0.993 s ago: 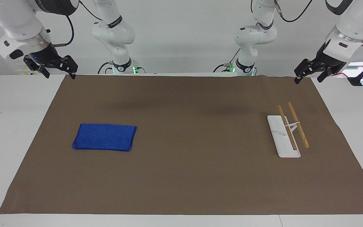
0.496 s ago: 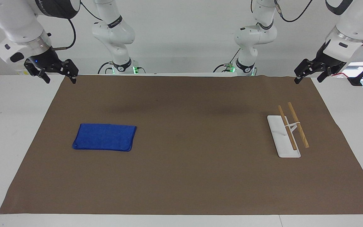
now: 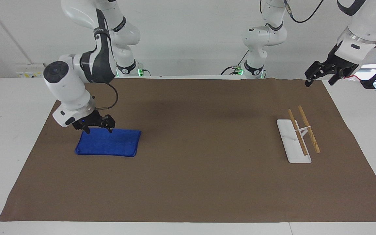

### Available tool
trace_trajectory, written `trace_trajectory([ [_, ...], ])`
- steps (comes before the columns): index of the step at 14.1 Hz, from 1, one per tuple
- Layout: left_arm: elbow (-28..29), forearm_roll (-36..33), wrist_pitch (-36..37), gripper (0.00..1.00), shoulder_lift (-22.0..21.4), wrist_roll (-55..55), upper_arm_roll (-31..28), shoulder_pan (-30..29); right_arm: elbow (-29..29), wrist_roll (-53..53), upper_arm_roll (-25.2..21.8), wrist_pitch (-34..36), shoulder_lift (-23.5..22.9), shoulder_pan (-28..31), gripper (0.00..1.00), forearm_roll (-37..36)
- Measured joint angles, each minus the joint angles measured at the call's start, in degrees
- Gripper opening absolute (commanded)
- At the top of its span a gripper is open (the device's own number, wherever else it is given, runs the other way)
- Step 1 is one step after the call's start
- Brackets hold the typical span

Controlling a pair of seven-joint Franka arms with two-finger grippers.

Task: Right arm passes towel to left arm to hang
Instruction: 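Reach the right gripper down to the blue towel, then grasp the blue towel edge with the right gripper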

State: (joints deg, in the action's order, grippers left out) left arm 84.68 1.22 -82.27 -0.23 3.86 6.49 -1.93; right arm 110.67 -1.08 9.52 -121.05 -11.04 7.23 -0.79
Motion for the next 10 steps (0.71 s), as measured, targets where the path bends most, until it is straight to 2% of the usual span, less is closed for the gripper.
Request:
trace_trajectory([
  [2, 0.0, 0.0, 0.0, 1.0, 0.0, 0.0, 0.0, 0.0, 3.9, -0.1, -0.1, -3.9, -1.1, 0.1, 0.95, 0.0],
  [5, 0.0, 0.0, 0.0, 1.0, 0.0, 0.0, 0.0, 0.0, 6.0, 0.2, -0.3, -4.8, -2.4, 0.8, 0.91, 0.0],
  [10, 0.0, 0.0, 0.0, 1.0, 0.0, 0.0, 0.0, 0.0, 9.0, 0.2, -0.4, -10.3, -4.5, 1.8, 0.85, 0.0],
])
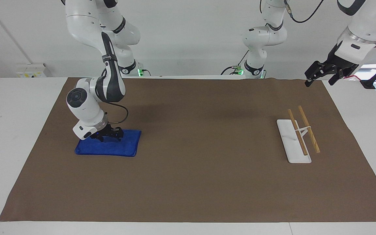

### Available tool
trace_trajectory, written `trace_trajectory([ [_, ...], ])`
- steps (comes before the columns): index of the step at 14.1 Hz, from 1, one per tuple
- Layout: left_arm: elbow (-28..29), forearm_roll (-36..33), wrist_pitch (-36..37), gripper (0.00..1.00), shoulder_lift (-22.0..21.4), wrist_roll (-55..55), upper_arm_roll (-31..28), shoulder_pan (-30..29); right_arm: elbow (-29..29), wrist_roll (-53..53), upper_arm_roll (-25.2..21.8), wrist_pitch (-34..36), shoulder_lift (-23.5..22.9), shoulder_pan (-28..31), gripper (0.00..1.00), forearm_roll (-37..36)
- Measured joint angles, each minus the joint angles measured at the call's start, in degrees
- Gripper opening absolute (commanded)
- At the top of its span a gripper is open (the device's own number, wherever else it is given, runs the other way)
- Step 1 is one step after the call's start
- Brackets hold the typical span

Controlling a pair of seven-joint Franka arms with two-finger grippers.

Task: Right arm passes towel to left arm to hang
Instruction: 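Grasp the blue towel edge with the right gripper, then lift the towel with the right gripper while the left gripper approaches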

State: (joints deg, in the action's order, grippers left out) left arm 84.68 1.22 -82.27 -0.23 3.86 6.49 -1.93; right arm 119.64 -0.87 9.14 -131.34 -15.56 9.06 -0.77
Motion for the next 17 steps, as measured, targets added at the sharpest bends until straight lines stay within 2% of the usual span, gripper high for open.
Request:
trace_trajectory([
  [2, 0.0, 0.0, 0.0, 1.0, 0.0, 0.0, 0.0, 0.0, 0.8, 0.1, 0.0, -0.8, -0.4, 0.4, 0.81, 0.0],
  [3, 0.0, 0.0, 0.0, 1.0, 0.0, 0.0, 0.0, 0.0, 1.2, 0.1, 0.0, -1.2, -0.3, 0.4, 0.66, 0.0],
  [4, 0.0, 0.0, 0.0, 1.0, 0.0, 0.0, 0.0, 0.0, 1.4, 0.1, 0.0, -1.7, -0.3, 0.5, 0.44, 0.0],
  [5, 0.0, 0.0, 0.0, 1.0, 0.0, 0.0, 0.0, 0.0, 1.6, 0.2, 0.0, -2.0, -0.2, 0.5, 0.25, 0.0],
  [6, 0.0, 0.0, 0.0, 1.0, 0.0, 0.0, 0.0, 0.0, 1.7, 0.3, 0.0, -2.1, 0.0, 0.5, 0.1, 0.0],
  [7, 0.0, 0.0, 0.0, 1.0, 0.0, 0.0, 0.0, 0.0, 1.8, 0.3, 0.0, -2.1, 0.2, 0.4, 0.02, 0.0],
  [13, 0.0, 0.0, 0.0, 1.0, 0.0, 0.0, 0.0, 0.0, 1.1, 0.3, 0.3, -0.5, 0.5, 0.2, 0.0, 0.1],
  [17, 0.0, 0.0, 0.0, 1.0, 0.0, 0.0, 0.0, 0.0, -6.9, 0.3, 0.4, 10.2, 0.5, -0.7, 0.0, 1.5],
])
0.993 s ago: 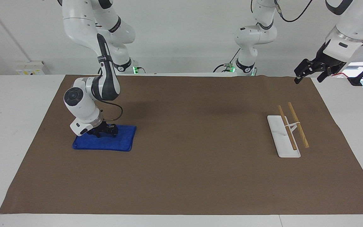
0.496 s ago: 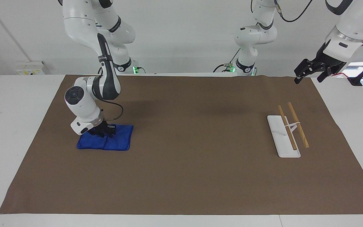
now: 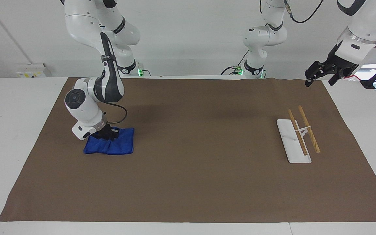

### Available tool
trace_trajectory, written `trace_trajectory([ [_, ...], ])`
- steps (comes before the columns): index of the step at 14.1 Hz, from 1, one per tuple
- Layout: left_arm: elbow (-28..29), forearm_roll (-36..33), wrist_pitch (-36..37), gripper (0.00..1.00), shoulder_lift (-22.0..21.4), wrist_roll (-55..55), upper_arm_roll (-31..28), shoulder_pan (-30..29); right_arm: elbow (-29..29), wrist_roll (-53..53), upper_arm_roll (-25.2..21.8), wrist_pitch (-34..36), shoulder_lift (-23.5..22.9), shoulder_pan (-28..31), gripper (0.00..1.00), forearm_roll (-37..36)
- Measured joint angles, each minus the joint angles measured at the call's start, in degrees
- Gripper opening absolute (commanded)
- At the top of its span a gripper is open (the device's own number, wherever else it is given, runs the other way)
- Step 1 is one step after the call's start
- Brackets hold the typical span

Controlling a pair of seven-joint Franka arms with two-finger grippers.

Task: Right arm passes towel to left arm to hang
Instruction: 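Lift the towel with the right gripper while the left gripper approaches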

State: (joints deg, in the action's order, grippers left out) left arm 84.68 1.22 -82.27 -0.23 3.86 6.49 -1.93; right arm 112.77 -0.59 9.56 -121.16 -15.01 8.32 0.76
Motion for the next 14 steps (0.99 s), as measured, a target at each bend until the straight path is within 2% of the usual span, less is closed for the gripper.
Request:
trace_trajectory([
  [3, 0.0, 0.0, 2.2, 1.0, -0.1, 0.0, 0.0, 0.0, -7.3, -1.7, 0.1, 7.6, 0.1, -1.9, 0.0, 6.8],
  [6, 0.1, 0.0, 3.8, 1.0, -1.0, 0.4, 0.0, 0.0, -12.0, -9.9, 0.2, 10.1, 0.1, -5.1, 0.0, 15.5],
  [8, 0.1, 0.0, 5.1, 1.0, -2.7, 6.9, 0.1, 0.0, -13.7, -17.1, 0.3, 10.2, 0.1, -7.5, 0.0, 22.8],
  [10, 1.2, 1.2, 4.9, 1.0, -4.5, 19.2, 0.7, 0.6, -14.1, -23.6, 0.3, 8.7, 0.0, -10.0, 0.0, 29.4],
  [12, 5.3, 5.6, 0.3, 1.0, -6.1, 26.9, 1.0, 1.8, -14.2, -29.0, 0.4, 6.3, -0.2, -12.9, 0.0, 33.5],
  [14, 11.6, 8.0, -9.6, 1.0, -6.9, 37.5, 1.3, 5.0, -14.3, -34.9, 0.4, 2.4, -0.5, -16.6, 0.0, 37.9],
])
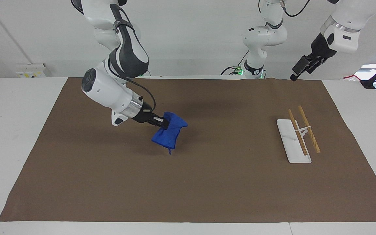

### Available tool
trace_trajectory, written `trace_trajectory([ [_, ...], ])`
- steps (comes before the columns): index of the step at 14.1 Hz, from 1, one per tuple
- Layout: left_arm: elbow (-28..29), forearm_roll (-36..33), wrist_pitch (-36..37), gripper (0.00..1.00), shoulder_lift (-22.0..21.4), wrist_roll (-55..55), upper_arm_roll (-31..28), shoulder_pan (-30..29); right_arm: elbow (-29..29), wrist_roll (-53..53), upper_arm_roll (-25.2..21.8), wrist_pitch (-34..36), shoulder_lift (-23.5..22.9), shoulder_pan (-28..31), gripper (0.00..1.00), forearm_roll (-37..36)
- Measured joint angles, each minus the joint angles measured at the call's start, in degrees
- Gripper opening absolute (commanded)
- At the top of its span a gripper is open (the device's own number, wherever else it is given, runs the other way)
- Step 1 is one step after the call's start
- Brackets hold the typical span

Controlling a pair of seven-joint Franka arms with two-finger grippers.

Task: Right arm passes towel to left arm to hang
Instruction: 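Lift the towel with the right gripper while the left gripper approaches, then grasp the towel with the left gripper and release the right gripper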

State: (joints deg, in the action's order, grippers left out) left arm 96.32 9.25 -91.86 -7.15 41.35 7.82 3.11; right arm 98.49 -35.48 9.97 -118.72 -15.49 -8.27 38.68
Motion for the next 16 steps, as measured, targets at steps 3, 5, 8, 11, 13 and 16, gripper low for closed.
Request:
trace_trajectory([
  [3, 7.1, 0.2, -15.9, 1.0, 1.8, 17.4, 0.5, 7.4, -0.1, -5.7, 0.0, -4.6, -0.1, -4.4, 0.0, 4.6],
  [5, 8.4, 0.2, -21.1, 1.0, 3.9, 27.7, 0.6, 11.0, -0.2, -10.3, 0.0, -7.2, -0.1, -7.5, 0.0, 5.6],
  [8, 8.5, 0.2, -23.8, 1.0, 6.8, 35.5, 0.6, 14.1, -0.2, -17.3, 0.0, -11.0, -0.2, -12.5, 0.0, 6.4],
  [11, 9.1, 0.2, -24.3, 0.95, 9.3, 37.5, 0.6, 16.3, -0.3, -19.5, 0.0, -11.7, -0.2, -14.1, 0.0, 6.9],
  [13, 11.0, 0.2, -24.4, 0.88, 9.9, 37.8, 0.5, 17.4, -0.4, -20.2, -0.1, -11.7, -0.2, -14.0, 0.0, 7.1],
  [16, 12.6, 0.2, -24.5, 0.61, 9.9, 38.4, 0.4, 17.6, -0.9, -20.3, -0.1, -11.7, -0.4, -14.1, 0.0, 7.1],
])
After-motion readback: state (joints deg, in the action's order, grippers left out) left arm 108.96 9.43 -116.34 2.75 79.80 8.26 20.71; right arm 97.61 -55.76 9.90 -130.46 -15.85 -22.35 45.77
